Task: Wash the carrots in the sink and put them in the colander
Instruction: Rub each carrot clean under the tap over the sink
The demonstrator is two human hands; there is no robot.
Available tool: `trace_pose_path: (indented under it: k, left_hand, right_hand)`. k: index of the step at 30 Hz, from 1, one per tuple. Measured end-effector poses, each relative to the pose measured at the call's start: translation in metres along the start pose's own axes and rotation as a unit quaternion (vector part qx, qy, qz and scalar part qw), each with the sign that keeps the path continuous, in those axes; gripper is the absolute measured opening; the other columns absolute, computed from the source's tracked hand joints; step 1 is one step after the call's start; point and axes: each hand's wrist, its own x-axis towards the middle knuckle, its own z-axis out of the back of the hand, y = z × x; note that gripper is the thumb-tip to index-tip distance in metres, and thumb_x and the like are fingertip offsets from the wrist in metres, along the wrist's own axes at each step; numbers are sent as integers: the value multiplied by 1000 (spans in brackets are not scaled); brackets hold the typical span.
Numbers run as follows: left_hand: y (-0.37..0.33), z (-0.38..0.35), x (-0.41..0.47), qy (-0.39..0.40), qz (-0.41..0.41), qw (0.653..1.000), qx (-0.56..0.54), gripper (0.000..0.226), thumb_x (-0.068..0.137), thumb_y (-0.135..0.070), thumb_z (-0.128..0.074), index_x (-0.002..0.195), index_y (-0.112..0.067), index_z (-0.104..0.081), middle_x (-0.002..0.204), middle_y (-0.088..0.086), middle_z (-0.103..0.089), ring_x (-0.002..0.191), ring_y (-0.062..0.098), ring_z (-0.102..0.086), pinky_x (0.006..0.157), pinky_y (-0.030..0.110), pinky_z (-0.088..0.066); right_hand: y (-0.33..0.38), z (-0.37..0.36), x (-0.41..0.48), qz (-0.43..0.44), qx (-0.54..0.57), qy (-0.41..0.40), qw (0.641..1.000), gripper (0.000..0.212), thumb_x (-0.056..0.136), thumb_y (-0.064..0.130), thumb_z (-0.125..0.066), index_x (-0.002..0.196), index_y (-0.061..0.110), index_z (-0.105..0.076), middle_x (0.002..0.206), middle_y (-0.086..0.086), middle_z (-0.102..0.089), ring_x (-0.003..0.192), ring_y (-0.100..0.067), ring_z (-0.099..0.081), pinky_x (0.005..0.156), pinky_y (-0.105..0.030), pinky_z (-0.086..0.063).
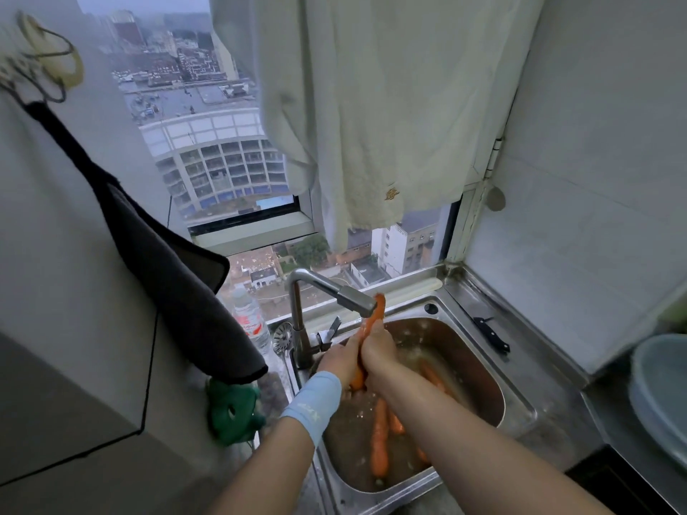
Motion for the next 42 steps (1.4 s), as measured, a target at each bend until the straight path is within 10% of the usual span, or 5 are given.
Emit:
trace_pose_path:
  k: [6, 16, 28, 36, 42]
  left_hand:
    - [11, 4, -4, 33, 99, 986, -127, 47, 97, -54, -51, 93, -8, -57, 55, 12, -55, 38, 17, -47, 40, 16, -29]
    - [-1, -18, -5, -20, 63, 993, -97, 68, 76, -74, -65, 95, -10, -71, 82, 16, -71, 78, 30, -69, 82, 44, -62]
    - [-3, -9, 2, -32, 119, 977, -172, 39, 100, -48, -50, 102, -9, -57, 69, 14, -57, 48, 21, -49, 44, 22, -32]
    - [-7, -14, -5, 26, 102, 951, -291, 33, 97, -35, -63, 120, -12, -57, 97, 16, -67, 79, 27, -64, 68, 34, -56]
    - [-8, -25, 11, -71, 122, 948, -286, 41, 96, -48, -57, 108, -9, -61, 92, 18, -67, 76, 28, -64, 73, 33, -53]
  right_hand:
    - [-14, 24, -11, -121, 7, 130, 984, 43, 93, 35, -71, 129, 18, -55, 107, -17, -70, 74, -30, -74, 47, -28, -51]
    - [-29, 16, 9, -161, -168, 26, 972, 84, 100, 65, -38, 157, 4, -28, 142, -29, -46, 132, -41, -47, 113, -44, -34]
    - [-14, 26, 14, -126, 17, 97, 987, 54, 94, 45, -67, 134, 12, -52, 115, -14, -68, 105, -34, -68, 99, -55, -55]
    - [0, 25, 26, -196, 49, 34, 979, 77, 102, 67, -26, 139, 6, -54, 127, -22, -62, 115, -38, -61, 104, -50, -47]
    - [-10, 32, 16, -114, 6, 132, 985, 48, 96, 36, -67, 137, 21, -47, 118, -8, -67, 112, -29, -65, 102, -52, -53]
